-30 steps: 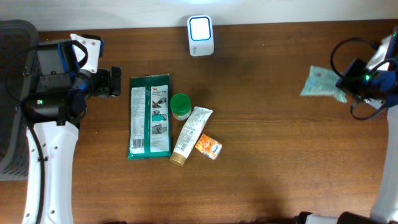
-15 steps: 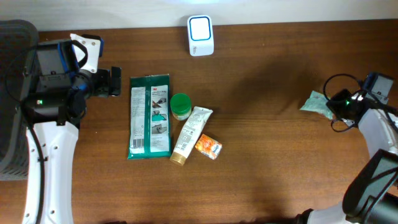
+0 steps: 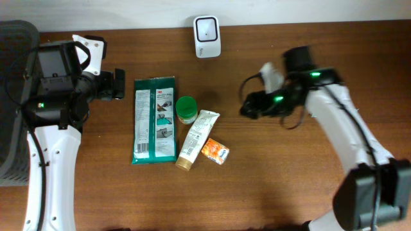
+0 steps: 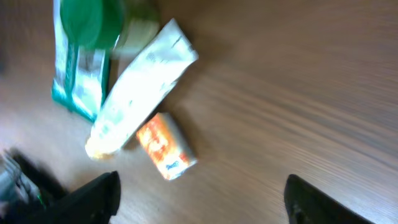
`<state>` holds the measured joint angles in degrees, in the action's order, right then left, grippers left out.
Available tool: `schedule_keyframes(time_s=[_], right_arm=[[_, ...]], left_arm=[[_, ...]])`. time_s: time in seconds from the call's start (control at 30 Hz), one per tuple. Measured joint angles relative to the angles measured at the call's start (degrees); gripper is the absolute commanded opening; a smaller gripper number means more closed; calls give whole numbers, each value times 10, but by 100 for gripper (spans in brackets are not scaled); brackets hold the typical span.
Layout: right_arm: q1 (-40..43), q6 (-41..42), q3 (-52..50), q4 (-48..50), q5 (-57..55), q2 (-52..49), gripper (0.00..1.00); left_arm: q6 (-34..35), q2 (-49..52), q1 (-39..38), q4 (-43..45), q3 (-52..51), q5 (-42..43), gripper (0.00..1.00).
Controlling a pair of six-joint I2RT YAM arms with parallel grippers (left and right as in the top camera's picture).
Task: Scan the item barcode
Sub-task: 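Reach the right gripper to the orange tissue pack and grasp it, then raise the tissue pack to the barcode scanner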
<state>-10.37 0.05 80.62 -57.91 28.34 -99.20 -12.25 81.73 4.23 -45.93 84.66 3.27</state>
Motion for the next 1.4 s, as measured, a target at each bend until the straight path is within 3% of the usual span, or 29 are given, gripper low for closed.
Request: schedule_keyframes(time_s=[0.1,0.3,0.43,0.63,0.83,0.93,1.13,1.2,1.4], right_arm=[[-103,-28,-1,-7,-2,-88,46],[-156,-52,-2,-11,-15,-198,42],[-156,-59,-2,-10,-14,-211,4],[-130,-77,12,-59,36,-214,4],[46,-141,15,-123,116,-142,4],[112,-215,16,-162,238,-142,4],[127,-263,16,-231,497,-142,4],[146,-268,21,-318,558,-142,4],[189,-291,21,-392,588,-87,4]], left_arm=[[0,0,0,0,0,0,99],[0,0,0,0,0,0,99],[0,0,0,0,0,0,99],[0,0,0,0,0,0,99],[0,0,0,0,0,0,99],[0,0,0,-1,0,0,99],[0,0,0,-2,0,0,99],[0,0,0,-1,0,0,99],[0,0,0,-2,0,0,99]])
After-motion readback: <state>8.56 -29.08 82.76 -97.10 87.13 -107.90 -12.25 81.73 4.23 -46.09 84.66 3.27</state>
